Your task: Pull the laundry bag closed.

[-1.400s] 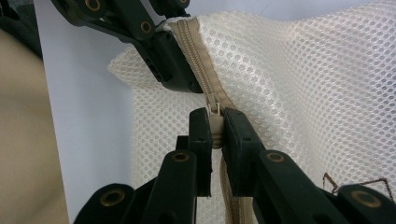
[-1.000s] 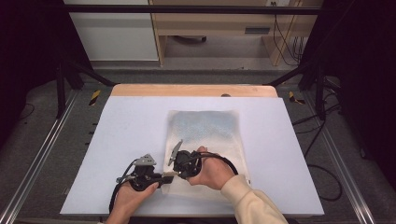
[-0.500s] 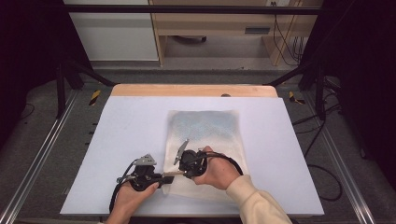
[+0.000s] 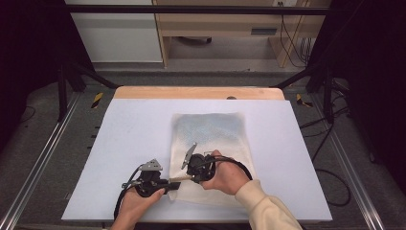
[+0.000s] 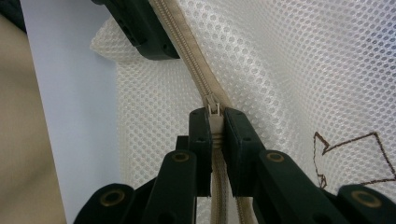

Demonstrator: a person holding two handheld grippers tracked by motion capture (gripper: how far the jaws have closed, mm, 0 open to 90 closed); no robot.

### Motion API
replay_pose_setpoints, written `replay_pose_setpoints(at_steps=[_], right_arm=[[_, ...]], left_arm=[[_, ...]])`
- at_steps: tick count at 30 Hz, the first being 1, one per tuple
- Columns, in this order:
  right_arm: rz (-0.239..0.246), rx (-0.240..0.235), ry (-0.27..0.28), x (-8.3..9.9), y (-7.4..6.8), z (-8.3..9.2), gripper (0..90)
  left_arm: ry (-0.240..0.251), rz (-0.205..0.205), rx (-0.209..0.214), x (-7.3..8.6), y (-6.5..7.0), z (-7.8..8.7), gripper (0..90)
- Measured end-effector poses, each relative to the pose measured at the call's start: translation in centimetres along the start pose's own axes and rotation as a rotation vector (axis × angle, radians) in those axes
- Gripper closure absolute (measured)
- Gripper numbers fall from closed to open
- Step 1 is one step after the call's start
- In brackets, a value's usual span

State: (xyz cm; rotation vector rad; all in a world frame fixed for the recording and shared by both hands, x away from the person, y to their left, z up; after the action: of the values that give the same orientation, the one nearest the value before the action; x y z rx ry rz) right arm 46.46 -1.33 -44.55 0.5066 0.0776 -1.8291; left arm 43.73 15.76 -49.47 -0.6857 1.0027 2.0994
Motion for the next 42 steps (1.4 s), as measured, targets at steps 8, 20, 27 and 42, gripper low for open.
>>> replay_pose_setpoints(at_steps=[8, 20, 27, 42], right_arm=[[-0.004, -0.002, 0.000, 0.4, 0.1, 0.3, 82.2], [-0.025, -0.001, -0.001, 1.3, 0.2, 0.7, 82.2], [-0.032, 0.009, 0.014, 1.5, 0.2, 0.8, 82.2], [-0.052, 0.029, 0.038, 2.9, 0.6, 1.5, 82.2]], left_arm=[[-0.001, -0.006, 0.005, 0.0, 0.3, -0.3, 82.4], [-0.007, -0.011, 0.005, 0.0, 0.3, -0.5, 82.3], [-0.012, -0.022, -0.001, -0.1, 0.4, -0.5, 82.4], [-0.011, -0.021, -0.003, -0.1, 0.3, -0.5, 82.4]])
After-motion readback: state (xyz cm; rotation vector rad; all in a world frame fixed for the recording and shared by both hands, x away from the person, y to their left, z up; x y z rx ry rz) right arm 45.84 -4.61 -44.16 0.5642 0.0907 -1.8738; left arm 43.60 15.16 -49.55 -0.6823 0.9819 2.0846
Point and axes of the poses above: each handheld gripper's, and its own axes: z roughly backward along the jaws, x roughly out of its underside, y roughly to its right, the point moved 3 cm from there along -z, roughly forward along the jaws, and after that the axes turned 9 degrees about x, right-handed, at the moved point
